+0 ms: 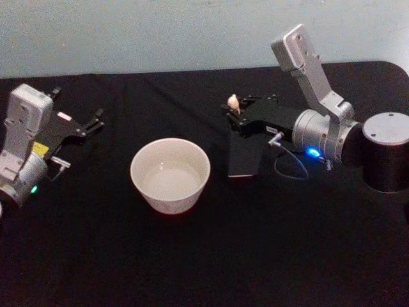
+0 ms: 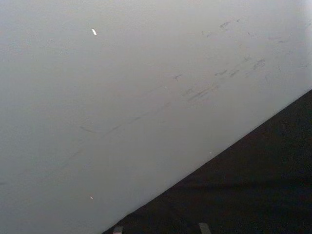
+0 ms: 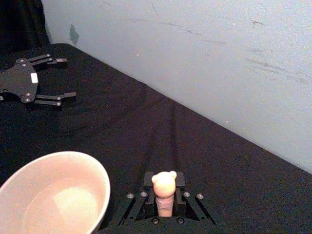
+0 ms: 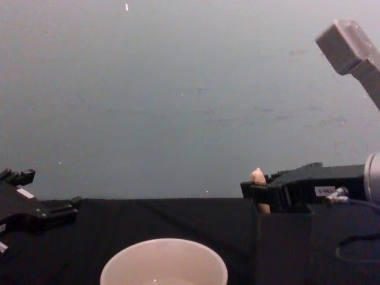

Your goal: Pick up the stirring spoon with one hand, stir inside the cup, then place it back in its original position.

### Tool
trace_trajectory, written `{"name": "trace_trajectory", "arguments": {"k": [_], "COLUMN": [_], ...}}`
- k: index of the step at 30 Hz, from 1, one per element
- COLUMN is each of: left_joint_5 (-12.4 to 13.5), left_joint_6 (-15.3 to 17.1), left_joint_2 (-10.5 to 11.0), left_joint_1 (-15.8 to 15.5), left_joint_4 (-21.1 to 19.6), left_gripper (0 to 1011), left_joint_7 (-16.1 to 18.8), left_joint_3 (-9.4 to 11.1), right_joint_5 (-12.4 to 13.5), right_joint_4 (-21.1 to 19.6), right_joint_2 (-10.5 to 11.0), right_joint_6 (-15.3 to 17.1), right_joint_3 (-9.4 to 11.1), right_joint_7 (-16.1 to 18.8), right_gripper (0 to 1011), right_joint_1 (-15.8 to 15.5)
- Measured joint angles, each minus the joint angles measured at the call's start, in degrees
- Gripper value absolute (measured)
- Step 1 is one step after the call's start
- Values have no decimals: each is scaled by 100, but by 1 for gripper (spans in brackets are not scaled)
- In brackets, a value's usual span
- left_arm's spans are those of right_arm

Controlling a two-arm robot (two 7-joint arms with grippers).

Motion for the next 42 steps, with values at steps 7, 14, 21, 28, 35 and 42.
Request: {"name": "trace_trajectory", "arguments": {"k": [7, 14, 21, 28, 35, 42], "left_joint_5": [0, 0, 0, 0, 0, 0], "left_joint_6": [0, 0, 0, 0, 0, 0], "left_joint_2": [0, 0, 0, 0, 0, 0], "left_joint_1": [0, 0, 0, 0, 0, 0], "left_joint_4": [0, 0, 0, 0, 0, 0], "left_gripper": [1001, 1001, 1001, 1001, 1001, 1001], "left_joint_7": [0, 0, 0, 0, 0, 0], "left_joint_3": [0, 0, 0, 0, 0, 0], "right_joint_5": [2, 49, 215, 568, 925, 1237], "right_joint_4": [0, -34, -238, -535, -745, -911], "right_joint_2": [0, -5, -10, -71, -95, -83], "right_joint_6": [0, -13, -137, -503, -829, -992], "right_joint_3": [0, 67, 297, 644, 833, 918], "right_joint_7": [0, -2, -86, -199, -195, -139], "right_gripper": [222, 222, 222, 222, 222, 222], "right_joint_1": [0, -40, -184, -408, -555, -597]}}
